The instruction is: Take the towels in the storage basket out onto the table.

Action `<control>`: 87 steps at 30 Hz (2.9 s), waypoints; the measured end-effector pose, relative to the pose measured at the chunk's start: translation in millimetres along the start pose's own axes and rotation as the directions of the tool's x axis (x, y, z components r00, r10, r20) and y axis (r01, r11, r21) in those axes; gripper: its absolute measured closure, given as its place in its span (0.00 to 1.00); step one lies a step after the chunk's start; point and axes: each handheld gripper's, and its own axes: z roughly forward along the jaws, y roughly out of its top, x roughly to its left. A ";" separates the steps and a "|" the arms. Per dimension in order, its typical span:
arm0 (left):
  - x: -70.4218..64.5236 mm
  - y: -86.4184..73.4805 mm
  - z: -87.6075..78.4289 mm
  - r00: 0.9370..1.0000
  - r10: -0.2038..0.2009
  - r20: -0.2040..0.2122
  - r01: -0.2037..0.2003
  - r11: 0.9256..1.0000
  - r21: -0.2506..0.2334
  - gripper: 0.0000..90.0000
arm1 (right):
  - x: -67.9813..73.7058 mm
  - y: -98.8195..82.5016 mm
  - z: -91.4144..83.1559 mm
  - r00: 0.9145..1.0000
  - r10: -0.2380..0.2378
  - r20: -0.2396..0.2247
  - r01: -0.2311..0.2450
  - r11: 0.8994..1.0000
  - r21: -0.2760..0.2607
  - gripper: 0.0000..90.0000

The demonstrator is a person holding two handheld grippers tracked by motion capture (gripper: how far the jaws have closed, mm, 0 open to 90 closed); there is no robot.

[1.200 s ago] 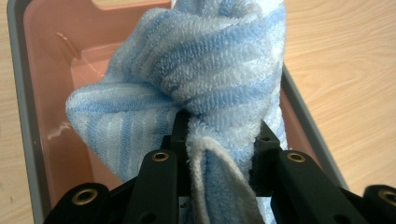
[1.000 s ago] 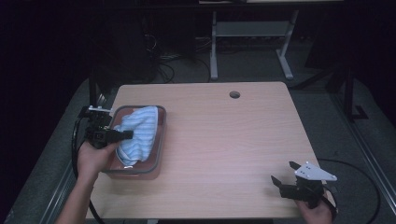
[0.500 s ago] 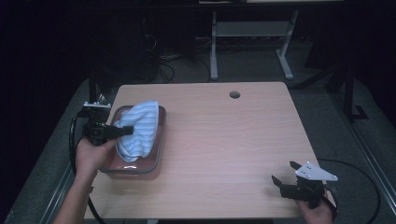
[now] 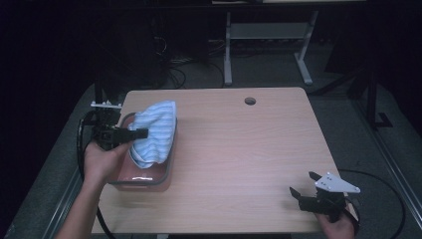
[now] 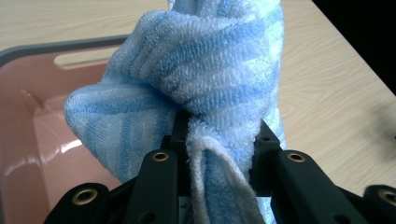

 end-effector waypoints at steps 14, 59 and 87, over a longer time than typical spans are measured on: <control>-22.6 12.6 14.8 0.998 0.045 0.033 -0.045 0.999 0.024 0.77 | -0.2 0.2 -1.1 1.000 0.004 0.001 -0.004 1.000 -0.004 0.16; -82.6 32.6 82.2 0.981 0.131 0.140 -0.144 0.986 0.088 0.77 | -3.7 -2.0 -4.4 1.000 0.026 0.003 -0.025 0.999 -0.019 0.16; -121.5 36.2 127.7 0.965 0.157 0.210 -0.186 0.975 0.124 0.77 | -5.1 -1.9 -7.1 0.999 0.035 0.014 -0.035 0.999 -0.031 0.16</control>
